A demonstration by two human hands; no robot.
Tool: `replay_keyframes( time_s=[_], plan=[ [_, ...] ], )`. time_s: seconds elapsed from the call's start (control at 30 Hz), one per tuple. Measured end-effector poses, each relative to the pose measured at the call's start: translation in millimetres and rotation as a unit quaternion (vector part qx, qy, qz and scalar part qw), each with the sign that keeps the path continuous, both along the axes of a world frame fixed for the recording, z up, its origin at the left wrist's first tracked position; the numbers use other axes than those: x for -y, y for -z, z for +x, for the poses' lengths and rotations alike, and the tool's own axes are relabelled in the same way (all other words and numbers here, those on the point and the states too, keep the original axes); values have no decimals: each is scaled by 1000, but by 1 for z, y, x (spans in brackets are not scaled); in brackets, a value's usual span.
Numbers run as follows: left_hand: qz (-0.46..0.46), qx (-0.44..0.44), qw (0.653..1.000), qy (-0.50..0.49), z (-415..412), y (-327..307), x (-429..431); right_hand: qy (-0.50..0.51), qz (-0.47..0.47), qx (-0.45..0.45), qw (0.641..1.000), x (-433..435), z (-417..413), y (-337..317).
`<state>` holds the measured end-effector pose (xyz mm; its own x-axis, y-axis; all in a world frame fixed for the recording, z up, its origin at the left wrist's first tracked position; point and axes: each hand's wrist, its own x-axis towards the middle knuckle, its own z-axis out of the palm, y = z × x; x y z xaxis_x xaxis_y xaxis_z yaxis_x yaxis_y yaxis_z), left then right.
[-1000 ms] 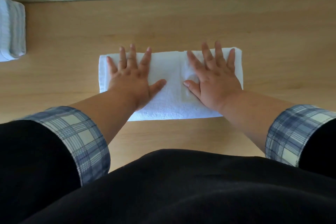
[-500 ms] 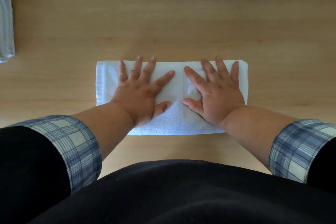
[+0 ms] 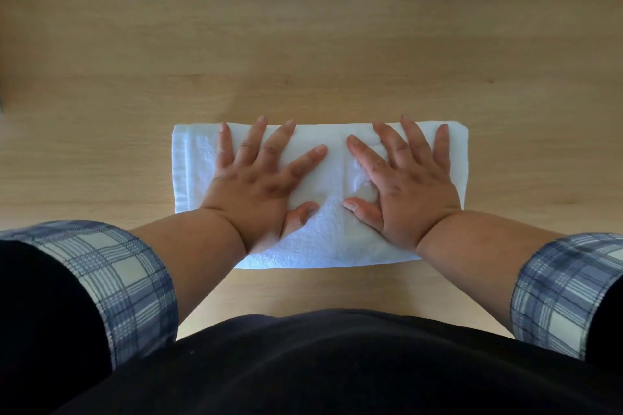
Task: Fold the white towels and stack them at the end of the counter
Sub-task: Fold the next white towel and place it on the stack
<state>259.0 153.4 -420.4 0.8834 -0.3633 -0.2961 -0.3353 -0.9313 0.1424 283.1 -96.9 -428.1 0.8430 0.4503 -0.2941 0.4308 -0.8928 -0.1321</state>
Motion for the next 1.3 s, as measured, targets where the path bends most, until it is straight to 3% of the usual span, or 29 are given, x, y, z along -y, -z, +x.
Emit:
replay_keyframes(
  time_s=[0.43,0.6,0.77,0.9,1.07,1.13,1.3],
  plan=[
    [8,41,999,-9,-3,6,0,7,10,35,999,1,-4,-1],
    [32,28,999,-12,2,2,2,12,-31,40,999,-1,-1,-5],
    [115,9,992,-56,-9,-16,17,-1,-55,12,998,-2,3,-10],
    [77,20,997,-20,-35,-27,29,6,-64,-21,998,-4,5,-18],
    [55,-3,998,15,-63,-17,29,-7,21,62,998,-26,-32,-36],
    [29,-25,999,-21,-60,-15,14,10,36,20,999,-21,-57,-32],
    [25,-32,999,-35,-48,-10,-12,61,-62,-49,995,15,-76,-26]
  ],
)
